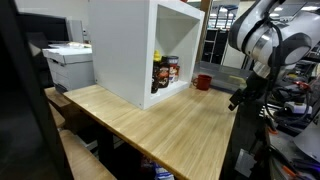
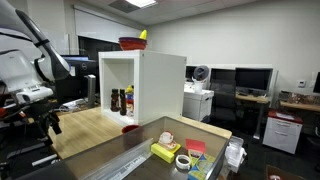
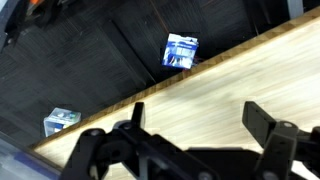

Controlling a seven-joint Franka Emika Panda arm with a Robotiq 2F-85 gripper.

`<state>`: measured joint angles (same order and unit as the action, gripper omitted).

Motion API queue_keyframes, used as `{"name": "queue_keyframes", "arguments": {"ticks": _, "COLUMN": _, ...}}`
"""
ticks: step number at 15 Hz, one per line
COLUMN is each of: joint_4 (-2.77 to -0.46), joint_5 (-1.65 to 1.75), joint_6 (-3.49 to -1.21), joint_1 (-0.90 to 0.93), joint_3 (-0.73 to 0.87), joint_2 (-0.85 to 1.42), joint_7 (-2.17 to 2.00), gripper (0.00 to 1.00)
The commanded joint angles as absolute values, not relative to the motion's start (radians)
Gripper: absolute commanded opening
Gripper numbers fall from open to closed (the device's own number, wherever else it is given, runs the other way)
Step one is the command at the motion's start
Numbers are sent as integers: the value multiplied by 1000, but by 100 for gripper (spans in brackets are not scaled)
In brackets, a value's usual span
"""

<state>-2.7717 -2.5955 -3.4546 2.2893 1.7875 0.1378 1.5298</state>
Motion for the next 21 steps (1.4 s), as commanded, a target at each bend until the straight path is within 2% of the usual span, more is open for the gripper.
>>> {"name": "queue_keyframes", "arguments": {"ticks": 1, "joint_4": -2772, "joint_5": -2595, "joint_6": -3455, "joint_1": 2289, "joint_3": 1787, "joint_2": 138, "joint_7": 1530, "gripper": 100}}
{"name": "queue_keyframes", "arguments": {"ticks": 21, "joint_4": -2771, "joint_5": -2548, "joint_6": -3464, "joint_1": 2299, "joint_3": 1836, "joint_2": 105, "joint_7": 1579, "gripper": 100}}
